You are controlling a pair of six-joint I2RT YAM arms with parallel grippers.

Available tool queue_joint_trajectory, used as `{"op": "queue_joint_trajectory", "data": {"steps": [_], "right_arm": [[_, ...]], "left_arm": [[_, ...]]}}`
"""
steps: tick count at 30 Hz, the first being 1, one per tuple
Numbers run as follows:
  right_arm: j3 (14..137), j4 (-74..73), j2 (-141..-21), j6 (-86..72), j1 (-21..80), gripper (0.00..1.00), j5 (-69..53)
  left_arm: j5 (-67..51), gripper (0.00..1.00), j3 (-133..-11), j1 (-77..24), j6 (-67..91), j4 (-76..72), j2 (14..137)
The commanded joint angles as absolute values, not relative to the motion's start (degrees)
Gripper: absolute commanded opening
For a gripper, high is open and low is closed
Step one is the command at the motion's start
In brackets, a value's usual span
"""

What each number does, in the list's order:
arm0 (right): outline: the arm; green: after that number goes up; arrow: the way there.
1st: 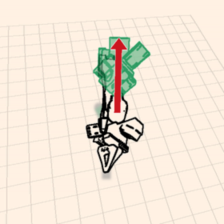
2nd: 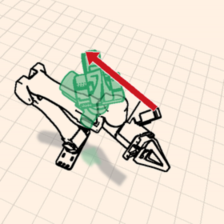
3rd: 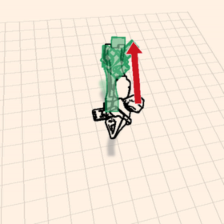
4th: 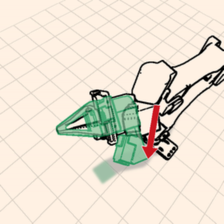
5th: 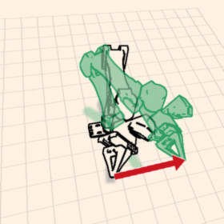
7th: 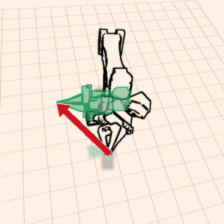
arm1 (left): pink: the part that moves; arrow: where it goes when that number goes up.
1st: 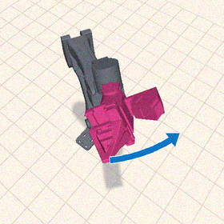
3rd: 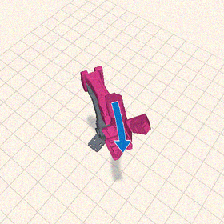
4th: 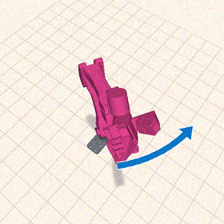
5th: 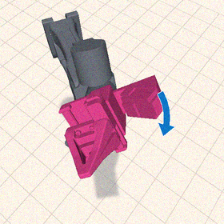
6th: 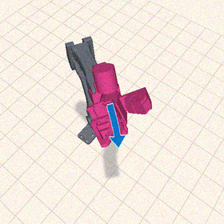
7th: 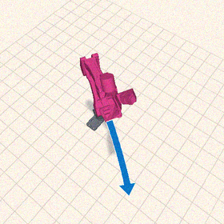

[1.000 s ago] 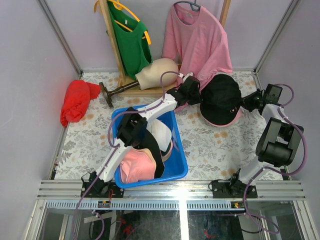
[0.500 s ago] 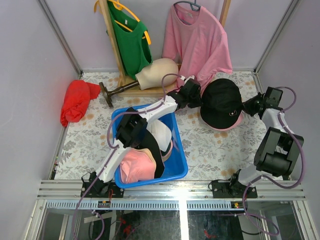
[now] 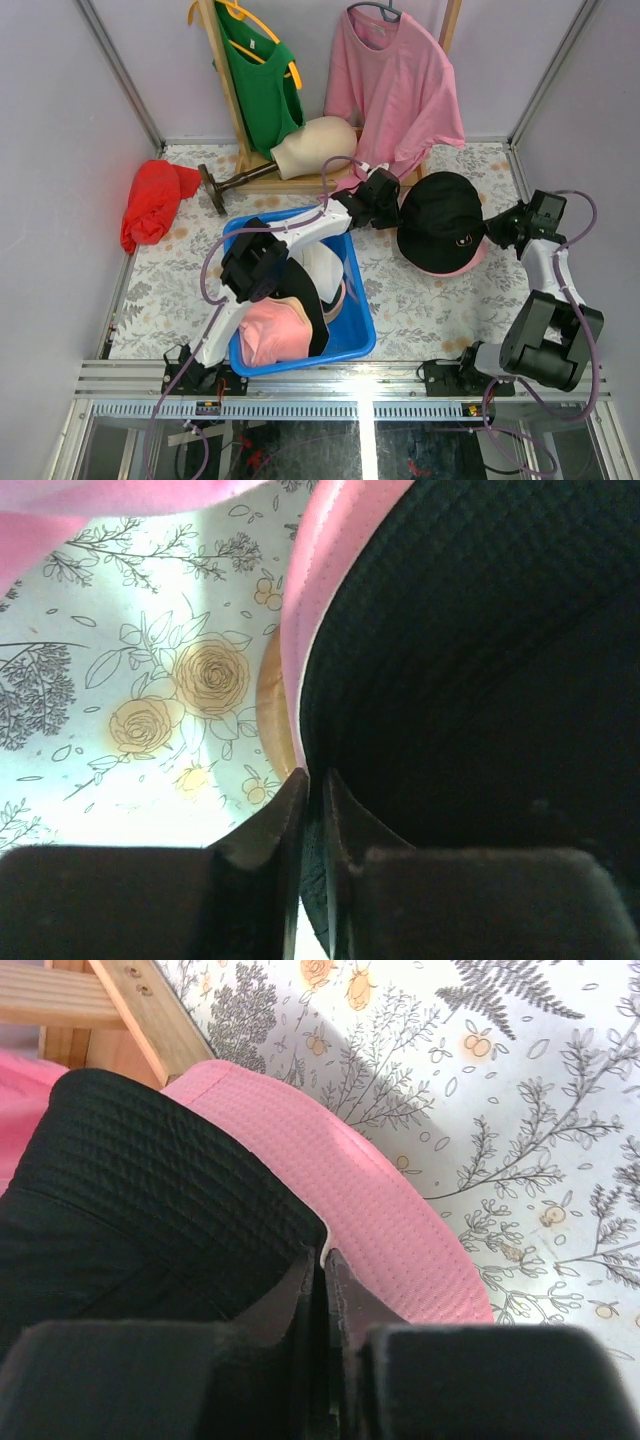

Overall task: Stack the hats
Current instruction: Adjust the hat on the hat stand.

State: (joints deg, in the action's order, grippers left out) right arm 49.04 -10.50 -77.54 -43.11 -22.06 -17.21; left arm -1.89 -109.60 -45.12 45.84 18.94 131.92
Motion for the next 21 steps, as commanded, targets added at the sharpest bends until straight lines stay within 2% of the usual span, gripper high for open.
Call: {"op": "queue_joint_trajectory", "data": {"steps": [1,3,4,5,8,12,21], "right_arm": [[47.06,-16.84,-74.29,-42.57,-22.67,0.16,-10.21],[47.69,-16.81,-72.86,-43.31,-22.68,0.30,-9.22],[48.28,-17.04,-72.19,-43.49,-22.74,0.41,-8.81],[49.15,-17.39,-71.70,-43.73,-22.69,0.47,-8.46],[51.27,-18.81,-69.93,-44.39,-22.69,0.56,-7.14],[54.13,-20.32,-67.65,-45.30,-22.75,0.61,-5.42],[59.91,-23.47,-60.43,-46.52,-22.68,0.62,-1.93]], "left_arm": [[-0.90,0.18,-106.69,-44.77,44.21,27.60,131.71],[-0.61,0.30,-106.61,-44.53,44.65,27.22,130.53],[-0.26,0.35,-106.56,-44.47,44.85,27.12,129.93],[0.12,0.39,-106.43,-44.32,44.94,26.89,129.18],[1.36,0.47,-106.01,-43.85,45.26,26.39,126.78],[2.60,0.55,-106.20,-43.15,45.43,26.37,123.76],[6.38,0.62,-105.82,-42.77,44.59,28.34,114.74]]}}
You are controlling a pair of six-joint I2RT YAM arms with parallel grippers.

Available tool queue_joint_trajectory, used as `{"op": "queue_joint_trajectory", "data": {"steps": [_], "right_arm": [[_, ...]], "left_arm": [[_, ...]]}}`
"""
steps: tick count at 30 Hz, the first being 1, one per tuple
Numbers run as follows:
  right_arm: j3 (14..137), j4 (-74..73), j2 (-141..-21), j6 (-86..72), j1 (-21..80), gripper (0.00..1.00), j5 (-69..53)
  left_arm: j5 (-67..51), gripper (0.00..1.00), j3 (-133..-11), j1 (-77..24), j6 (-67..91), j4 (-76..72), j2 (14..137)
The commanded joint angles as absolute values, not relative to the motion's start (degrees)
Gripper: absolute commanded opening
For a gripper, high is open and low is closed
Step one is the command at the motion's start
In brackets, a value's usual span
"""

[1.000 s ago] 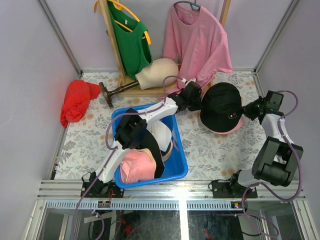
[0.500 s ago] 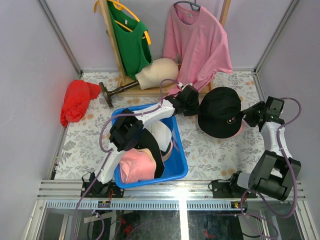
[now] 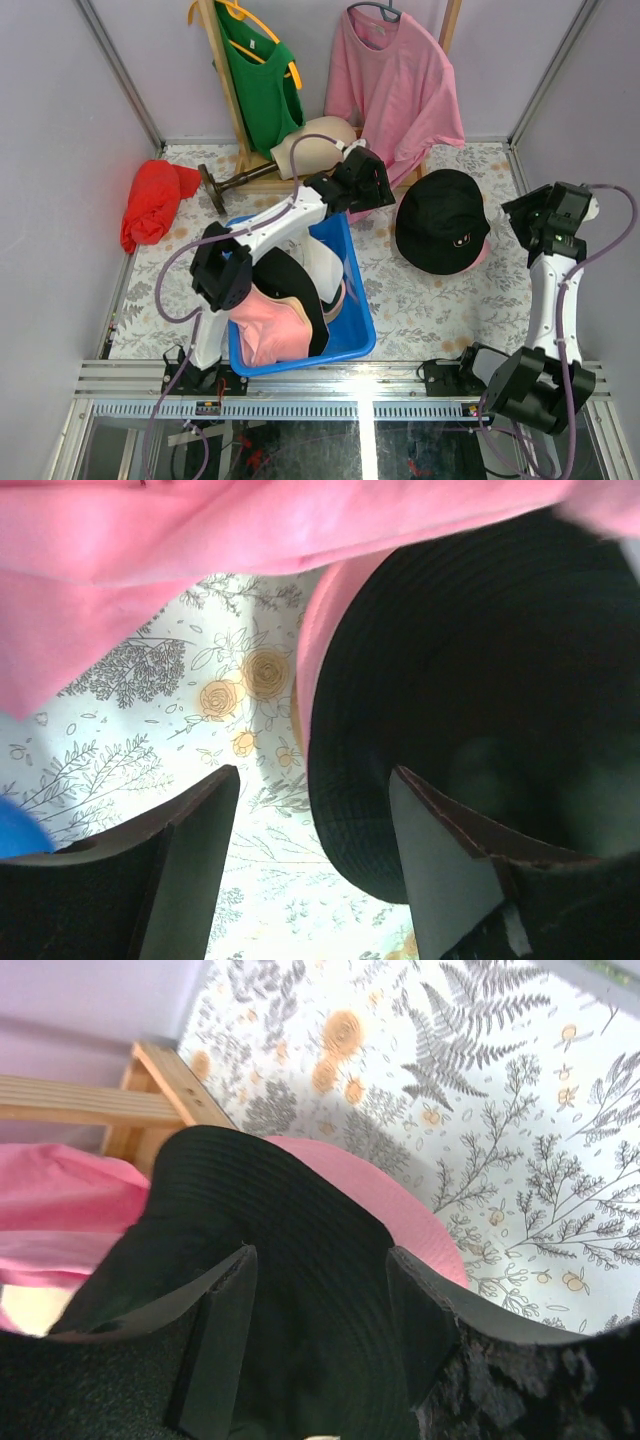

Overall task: Stack the hats
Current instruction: Adjust the hat on the hat stand, then pick up the hat from the bin.

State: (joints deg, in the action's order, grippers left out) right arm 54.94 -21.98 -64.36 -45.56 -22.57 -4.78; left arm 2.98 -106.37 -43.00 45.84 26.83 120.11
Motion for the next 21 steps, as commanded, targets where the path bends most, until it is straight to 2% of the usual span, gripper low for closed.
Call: {"op": "queue_joint_trajectory", "data": {"steps": [1,4,8,16,21], "right_arm": [[61.02,-23.62,-59.76,-46.45,-22.60,0.62,-1.90],[66.22,-23.84,-59.09,-44.64,-21.21,0.62,-2.75],[76.11,-24.23,-61.41,-39.67,-13.90,0.63,-3.29],[99.14,-28.24,-75.70,-28.07,13.86,0.63,0.58],[103.98,-27.18,-82.33,-25.24,29.49,0.62,4.14]], "left_arm": [[6.83,0.62,-105.56,-42.68,44.44,28.66,112.91],[9.28,0.64,-104.24,-42.75,43.98,29.43,107.99],[13.10,0.65,-101.62,-42.72,43.08,30.86,100.78],[22.96,0.67,-88.85,-41.59,43.87,31.55,82.48],[27.74,0.67,-83.25,-41.32,46.38,34.99,73.83]]}}
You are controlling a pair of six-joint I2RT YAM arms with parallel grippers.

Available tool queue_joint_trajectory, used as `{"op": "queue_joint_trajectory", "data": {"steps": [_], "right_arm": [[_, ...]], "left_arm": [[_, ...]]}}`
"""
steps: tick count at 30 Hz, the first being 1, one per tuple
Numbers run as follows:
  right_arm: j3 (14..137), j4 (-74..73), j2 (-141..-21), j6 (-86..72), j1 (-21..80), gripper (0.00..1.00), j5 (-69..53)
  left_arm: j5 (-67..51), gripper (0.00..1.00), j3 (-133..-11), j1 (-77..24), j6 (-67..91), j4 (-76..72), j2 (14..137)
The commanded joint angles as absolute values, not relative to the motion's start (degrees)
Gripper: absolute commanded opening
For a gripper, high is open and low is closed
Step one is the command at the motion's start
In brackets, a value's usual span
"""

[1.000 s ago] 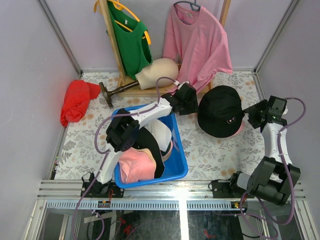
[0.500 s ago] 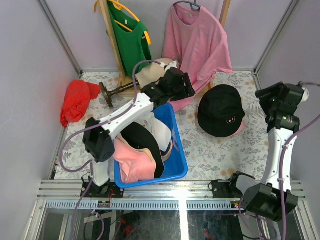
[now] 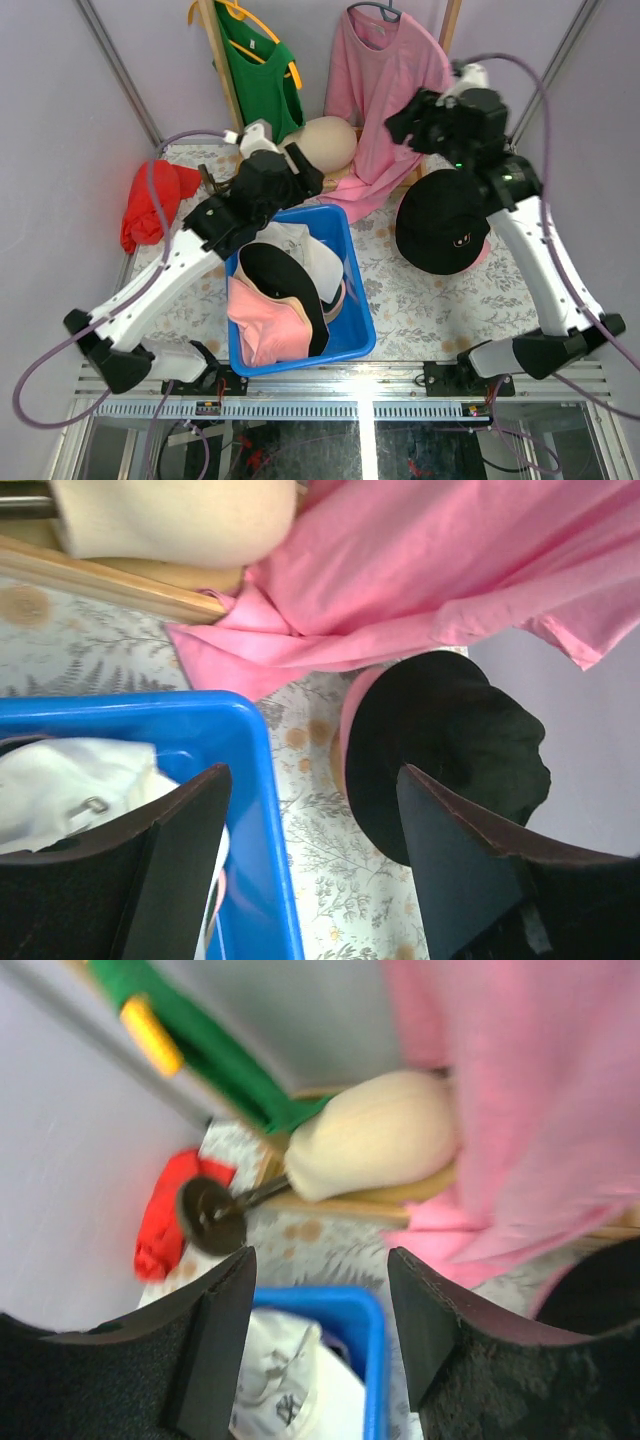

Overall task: Stack the hats
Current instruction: Pick up the hat from the bin.

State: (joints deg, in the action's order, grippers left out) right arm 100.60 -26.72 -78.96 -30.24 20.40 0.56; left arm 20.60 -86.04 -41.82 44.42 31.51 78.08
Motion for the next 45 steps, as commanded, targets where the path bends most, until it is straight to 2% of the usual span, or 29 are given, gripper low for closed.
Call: {"op": "queue_joint_trajectory", "data": {"steps": [1,9,14,23,33,40,43,45], "right_arm": [[104.19,-26.85,-83.43,-24.96,32.00,0.62,4.79],[102.02,-23.41,-91.41,-25.44,47.47,0.62,8.53],[104.97,-25.30,-97.66,-24.61,54.04,0.62,11.01],[101.09,-24.78,-97.49,-26.85,58.78,0.62,10.75],[106.04,-25.69,-104.01,-29.07,68.21,0.62,11.51],[105.93,-26.08,-106.44,-31.20,70.93,0.62,10.46],[105.09,-25.33,-106.94,-32.06,71.19,0.60,10.15],[105.14,-25.48,-107.38,-32.41,71.20,0.54,10.74]], "left_arm": [[28.63,0.67,-82.98,-41.31,47.19,36.84,72.84],[40.28,0.68,-77.43,-41.33,55.00,48.36,60.61],[42.54,0.68,-74.04,-41.31,57.15,50.18,55.29],[45.50,0.69,-72.73,-41.39,56.39,50.70,51.57],[49.82,0.69,-71.19,-41.32,58.85,53.05,47.34],[51.25,0.70,-70.98,-41.35,59.89,54.93,45.64],[51.70,0.70,-70.72,-41.31,60.45,55.40,44.85],[51.97,0.70,-70.68,-41.31,60.67,55.81,44.51]]}}
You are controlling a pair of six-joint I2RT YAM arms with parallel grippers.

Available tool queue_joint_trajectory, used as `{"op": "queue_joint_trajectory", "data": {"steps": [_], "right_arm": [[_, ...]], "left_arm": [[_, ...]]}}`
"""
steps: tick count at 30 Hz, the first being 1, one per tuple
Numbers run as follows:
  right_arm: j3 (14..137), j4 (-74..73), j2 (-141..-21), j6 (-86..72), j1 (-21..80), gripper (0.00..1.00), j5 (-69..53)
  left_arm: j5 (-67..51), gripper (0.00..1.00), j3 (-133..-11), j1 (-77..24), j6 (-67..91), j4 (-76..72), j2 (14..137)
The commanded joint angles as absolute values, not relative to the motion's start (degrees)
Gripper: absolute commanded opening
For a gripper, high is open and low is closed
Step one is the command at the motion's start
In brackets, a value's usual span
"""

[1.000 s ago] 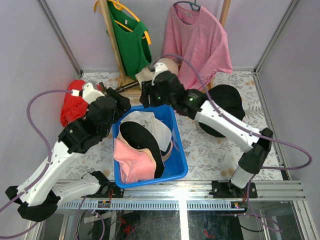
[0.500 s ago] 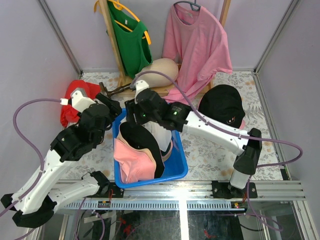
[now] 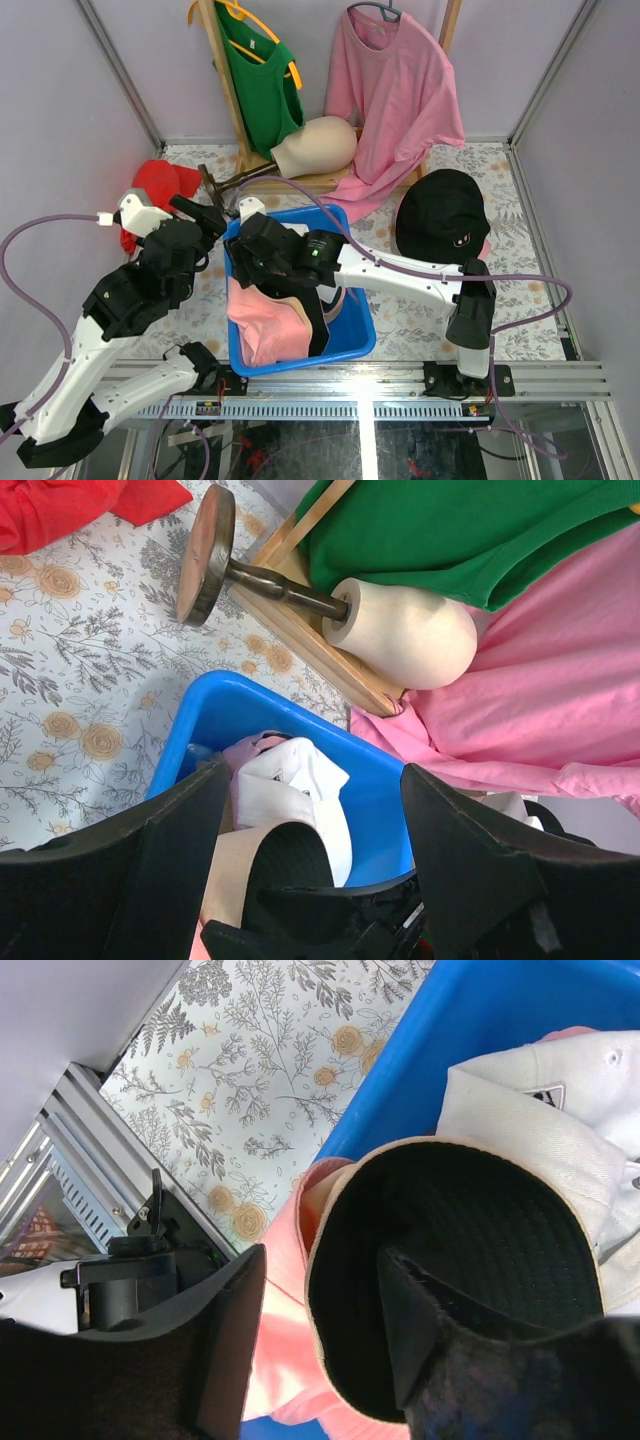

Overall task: Stack the hats
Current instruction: Pick up the hat from the bin.

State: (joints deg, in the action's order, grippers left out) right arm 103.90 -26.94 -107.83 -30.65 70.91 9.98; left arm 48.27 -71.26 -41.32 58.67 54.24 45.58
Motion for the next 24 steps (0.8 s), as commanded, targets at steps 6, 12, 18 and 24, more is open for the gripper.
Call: {"op": "queue_joint_trajectory", "data": {"steps": [6,12,18,24], "right_arm": [[107.01,-27.90,-109.11,-32.43,71.19,0.08,11.60],[107.69,-28.43,-108.18,-32.64,70.95,0.00,11.61],[112.12,-27.88,-101.73,-31.45,69.29,0.00,12.11],[111.48,-22.96,-93.31,-32.81,65.32,0.00,8.12]], "left_arm": [[52.58,0.70,-70.82,-41.36,61.00,56.28,44.27],[53.00,0.70,-71.40,-41.31,60.87,56.25,44.11],[52.37,0.74,-72.25,-41.26,60.11,54.93,45.98],[47.40,0.76,-72.83,-41.31,58.20,49.49,50.23]]}}
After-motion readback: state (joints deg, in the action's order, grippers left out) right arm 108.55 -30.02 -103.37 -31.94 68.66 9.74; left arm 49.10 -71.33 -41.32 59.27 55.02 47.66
